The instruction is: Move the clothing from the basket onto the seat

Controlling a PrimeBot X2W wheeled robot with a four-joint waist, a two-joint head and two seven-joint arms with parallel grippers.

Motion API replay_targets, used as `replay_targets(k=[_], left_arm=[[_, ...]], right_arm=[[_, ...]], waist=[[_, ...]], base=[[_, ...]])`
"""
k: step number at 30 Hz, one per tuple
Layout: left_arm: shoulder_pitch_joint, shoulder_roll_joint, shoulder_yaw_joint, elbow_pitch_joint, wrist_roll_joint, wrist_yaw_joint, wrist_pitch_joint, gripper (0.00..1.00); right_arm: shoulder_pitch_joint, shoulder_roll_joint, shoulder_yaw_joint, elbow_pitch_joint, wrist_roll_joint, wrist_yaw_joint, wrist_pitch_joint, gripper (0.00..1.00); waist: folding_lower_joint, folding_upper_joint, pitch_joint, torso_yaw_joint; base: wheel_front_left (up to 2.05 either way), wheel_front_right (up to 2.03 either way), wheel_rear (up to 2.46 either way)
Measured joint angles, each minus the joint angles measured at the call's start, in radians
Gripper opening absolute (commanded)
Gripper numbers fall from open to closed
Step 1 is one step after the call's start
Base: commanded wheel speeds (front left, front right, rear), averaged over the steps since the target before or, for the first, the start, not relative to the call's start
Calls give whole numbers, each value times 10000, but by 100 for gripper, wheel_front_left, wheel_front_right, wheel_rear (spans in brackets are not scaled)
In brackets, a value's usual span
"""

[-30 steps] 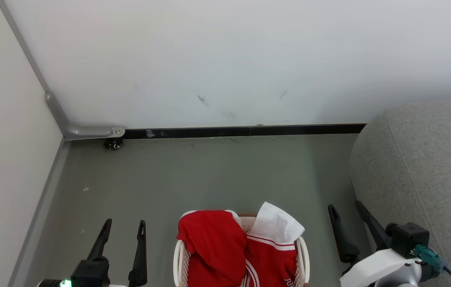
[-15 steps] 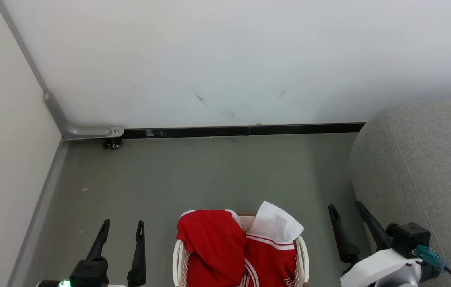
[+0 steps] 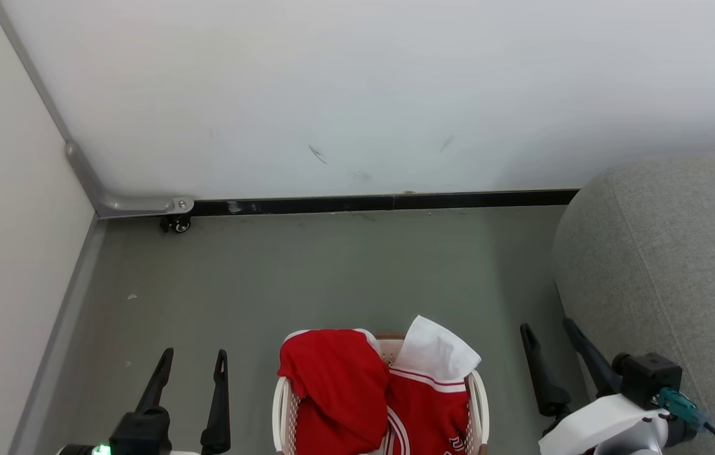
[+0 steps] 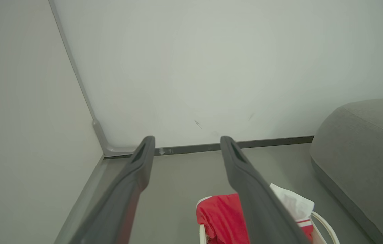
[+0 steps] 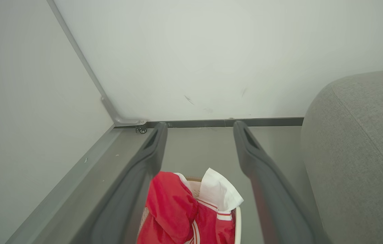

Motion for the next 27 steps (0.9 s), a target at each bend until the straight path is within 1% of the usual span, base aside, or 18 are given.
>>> replay_targets(k=[18, 27], left_arm=[[-64, 17, -52, 4, 92, -13, 0, 100], [-533, 71, -349, 495, 282, -261, 0, 100]], right_arm=[[-7, 0, 127, -276, -25, 0, -180, 100], [-8, 6, -219, -516, -221, 0, -282, 100]], waist=[[0, 0, 319, 1], [-1, 0, 643, -90]], base=[[0, 0, 0], [0, 0, 0]])
